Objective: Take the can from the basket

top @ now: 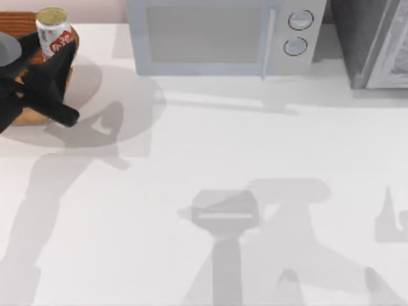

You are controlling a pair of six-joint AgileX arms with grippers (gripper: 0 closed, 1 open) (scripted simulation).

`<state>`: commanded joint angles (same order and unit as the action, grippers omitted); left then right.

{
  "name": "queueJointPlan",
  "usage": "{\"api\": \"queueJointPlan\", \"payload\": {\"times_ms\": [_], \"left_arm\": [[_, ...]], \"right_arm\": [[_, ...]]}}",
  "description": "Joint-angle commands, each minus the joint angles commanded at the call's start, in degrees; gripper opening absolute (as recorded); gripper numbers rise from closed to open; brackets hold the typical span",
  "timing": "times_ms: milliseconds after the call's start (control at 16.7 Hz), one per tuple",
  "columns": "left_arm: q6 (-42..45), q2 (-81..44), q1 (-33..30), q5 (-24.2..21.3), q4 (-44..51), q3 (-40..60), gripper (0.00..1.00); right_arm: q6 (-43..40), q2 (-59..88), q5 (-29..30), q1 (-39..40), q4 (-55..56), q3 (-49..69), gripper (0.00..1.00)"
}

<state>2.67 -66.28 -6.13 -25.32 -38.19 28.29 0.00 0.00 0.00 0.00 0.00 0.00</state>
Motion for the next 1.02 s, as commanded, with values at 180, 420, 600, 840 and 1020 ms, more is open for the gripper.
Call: {"api": "queueJointPlan", "payload": {"times_ms": [180, 420, 600, 840, 1020], "left_arm": [[0.1, -7.0, -0.7, -3.3, -4.0, 2.6, 0.0], [0.1, -15.6, -1.6, -8.0, -9.2, 5.9, 0.0], [-0.1, -21.7, -2.5, -11.9, -12.9, 8.3, 0.0], [-0.1, -29.4, -3.6, -17.3, -17.4, 11.4, 0.0], [0.0, -34.9, -4.2, -21.2, -20.7, 13.7, 0.0]], "right_arm": [[0.0, 0.0, 0.0, 0.0, 0.0, 0.0, 1.0], [0.0, 0.0, 0.0, 0.0, 0.0, 0.0, 1.0], [0.0, 0.0, 0.0, 0.0, 0.0, 0.0, 1.0], [0.0, 0.0, 0.0, 0.0, 0.0, 0.0, 1.0], [0.0, 0.0, 0.0, 0.0, 0.0, 0.0, 1.0]]}}
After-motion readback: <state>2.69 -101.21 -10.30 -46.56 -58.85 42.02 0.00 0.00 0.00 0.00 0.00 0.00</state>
